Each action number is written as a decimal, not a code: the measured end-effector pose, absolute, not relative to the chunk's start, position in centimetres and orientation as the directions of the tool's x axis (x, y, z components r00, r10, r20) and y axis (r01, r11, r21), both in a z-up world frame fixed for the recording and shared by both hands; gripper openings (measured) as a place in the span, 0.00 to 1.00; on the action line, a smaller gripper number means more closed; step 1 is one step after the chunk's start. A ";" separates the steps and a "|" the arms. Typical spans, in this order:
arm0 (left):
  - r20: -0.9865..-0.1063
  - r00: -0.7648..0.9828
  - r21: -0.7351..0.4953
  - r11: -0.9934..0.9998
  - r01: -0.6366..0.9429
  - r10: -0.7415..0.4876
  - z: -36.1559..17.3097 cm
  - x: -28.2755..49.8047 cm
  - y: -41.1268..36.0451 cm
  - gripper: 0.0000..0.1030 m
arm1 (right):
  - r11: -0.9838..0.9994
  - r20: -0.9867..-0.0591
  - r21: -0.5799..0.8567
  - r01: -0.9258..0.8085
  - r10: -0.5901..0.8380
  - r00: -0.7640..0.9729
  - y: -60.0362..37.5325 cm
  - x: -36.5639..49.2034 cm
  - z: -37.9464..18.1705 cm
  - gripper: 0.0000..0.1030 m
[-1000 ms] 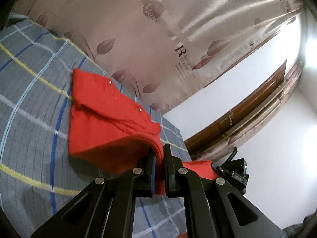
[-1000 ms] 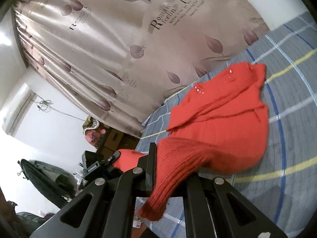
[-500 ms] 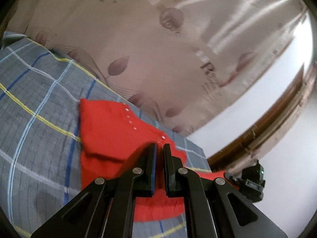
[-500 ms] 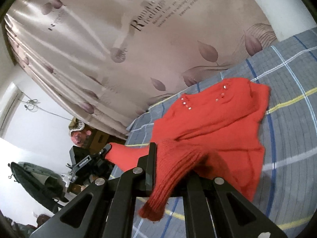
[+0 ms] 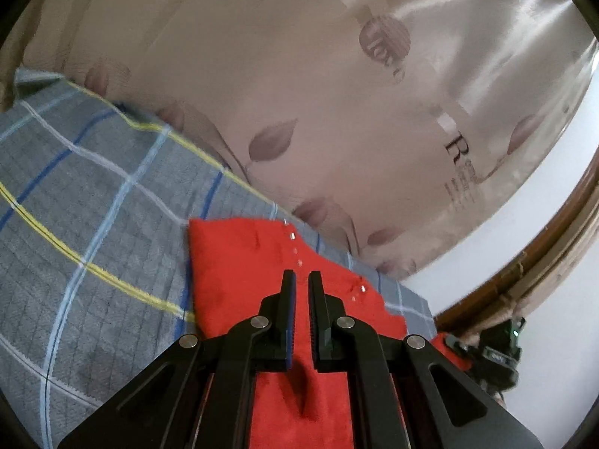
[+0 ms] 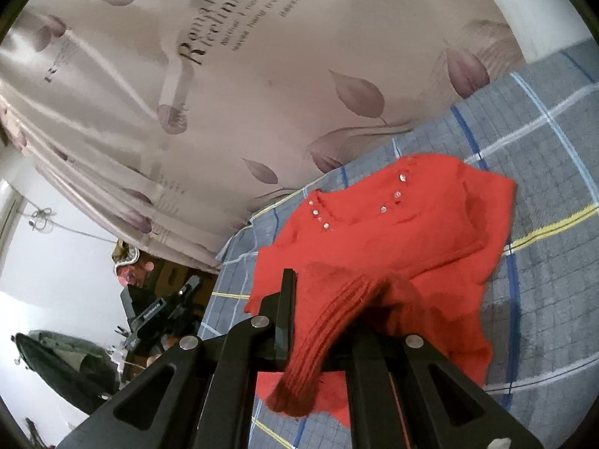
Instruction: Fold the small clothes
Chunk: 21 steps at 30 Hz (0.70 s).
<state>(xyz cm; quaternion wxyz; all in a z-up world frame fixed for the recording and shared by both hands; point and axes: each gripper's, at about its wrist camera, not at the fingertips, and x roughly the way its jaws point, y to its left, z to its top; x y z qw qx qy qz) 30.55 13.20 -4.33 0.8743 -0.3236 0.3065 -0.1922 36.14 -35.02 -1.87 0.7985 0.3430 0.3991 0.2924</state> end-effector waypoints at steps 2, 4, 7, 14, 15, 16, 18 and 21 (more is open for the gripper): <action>-0.448 0.679 -0.693 0.706 0.147 -0.581 -5.1 30.8 13.3 0.06 | 0.597 -0.441 0.778 -0.197 0.741 0.506 -34.8 35.9 -2.0 0.07; -0.470 0.626 -0.699 0.695 0.167 -0.623 -5.8 30.7 13.1 0.06 | 0.593 -0.438 0.780 -0.199 0.745 0.503 -34.8 35.7 -2.1 0.07; -0.502 0.564 -0.665 0.710 0.233 -0.656 -6.4 30.3 12.0 0.08 | 0.589 -0.433 0.783 -0.200 0.748 0.503 -35.0 35.5 -2.2 0.07; -0.629 0.539 -0.296 0.813 0.501 -0.561 -7.0 28.4 6.2 0.08 | 0.579 -0.437 0.793 -0.188 0.757 0.486 -35.5 34.8 -2.7 0.07; -0.641 0.571 -0.195 0.829 0.525 -0.513 -7.0 28.0 5.5 0.08 | 0.578 -0.437 0.794 -0.189 0.759 0.483 -35.5 34.7 -2.8 0.07; -0.643 0.623 -0.059 0.839 0.541 -0.446 -7.0 27.4 4.5 0.08 | 0.576 -0.437 0.795 -0.189 0.761 0.480 -35.5 34.6 -2.9 0.07; -0.622 0.705 0.182 0.813 0.553 -0.341 -7.5 26.3 2.7 0.08 | 0.565 -0.429 0.803 -0.189 0.769 0.474 -35.5 34.6 -3.1 0.08; -0.632 0.720 0.302 0.765 0.568 -0.285 -8.3 26.3 1.2 0.08 | 0.551 -0.419 0.812 -0.191 0.779 0.466 -35.2 34.5 -3.4 0.08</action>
